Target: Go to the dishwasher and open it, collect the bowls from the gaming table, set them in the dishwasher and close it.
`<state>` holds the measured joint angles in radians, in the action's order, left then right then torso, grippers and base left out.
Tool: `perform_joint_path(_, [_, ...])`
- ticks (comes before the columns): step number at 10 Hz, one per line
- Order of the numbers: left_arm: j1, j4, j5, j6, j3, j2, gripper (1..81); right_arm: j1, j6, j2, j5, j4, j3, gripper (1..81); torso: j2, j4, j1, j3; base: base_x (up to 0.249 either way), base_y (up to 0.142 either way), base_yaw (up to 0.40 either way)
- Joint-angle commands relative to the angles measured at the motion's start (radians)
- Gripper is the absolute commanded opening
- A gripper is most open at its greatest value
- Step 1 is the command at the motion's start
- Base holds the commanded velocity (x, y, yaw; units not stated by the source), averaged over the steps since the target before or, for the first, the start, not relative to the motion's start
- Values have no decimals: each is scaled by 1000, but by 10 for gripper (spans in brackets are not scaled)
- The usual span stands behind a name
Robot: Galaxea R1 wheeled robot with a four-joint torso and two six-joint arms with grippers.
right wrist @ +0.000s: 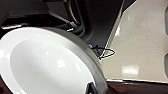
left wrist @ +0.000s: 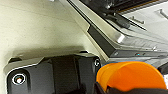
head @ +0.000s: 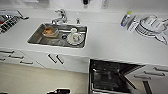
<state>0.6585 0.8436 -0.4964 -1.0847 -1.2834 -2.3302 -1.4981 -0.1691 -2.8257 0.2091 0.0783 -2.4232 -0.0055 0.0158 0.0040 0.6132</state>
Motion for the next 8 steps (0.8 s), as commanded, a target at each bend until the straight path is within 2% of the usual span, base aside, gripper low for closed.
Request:
perform_joint_path(1, [-219,-109,-189,-29,84,-74,10,-35,0,12,-82,15,27,10,0,0,0,0,0,0,0])
perform_joint_path(2, [-246,-112,-192,-32,62,-117,10,-35,0,12,-82,15,29,10,0,0,0,0,0,0,0])
perform_joint_path(4, [-303,-132,-251,-37,1,-209,10,-34,0,13,-82,15,29,10,0,0,0,0,0,0,0])
perform_joint_path(5, [-323,-129,-257,-35,-8,-250,10,-34,0,13,-83,14,27,10,0,0,0,0,0,0,0])
perform_joint_path(7, [-342,-120,-230,-34,4,-310,10,-31,0,13,-82,12,29,10,1,0,0,1,0,0,0])
perform_joint_path(8, [-337,-120,-136,-27,-4,-327,10,-31,0,12,-83,11,29,10,1,0,0,1,0,0,0])
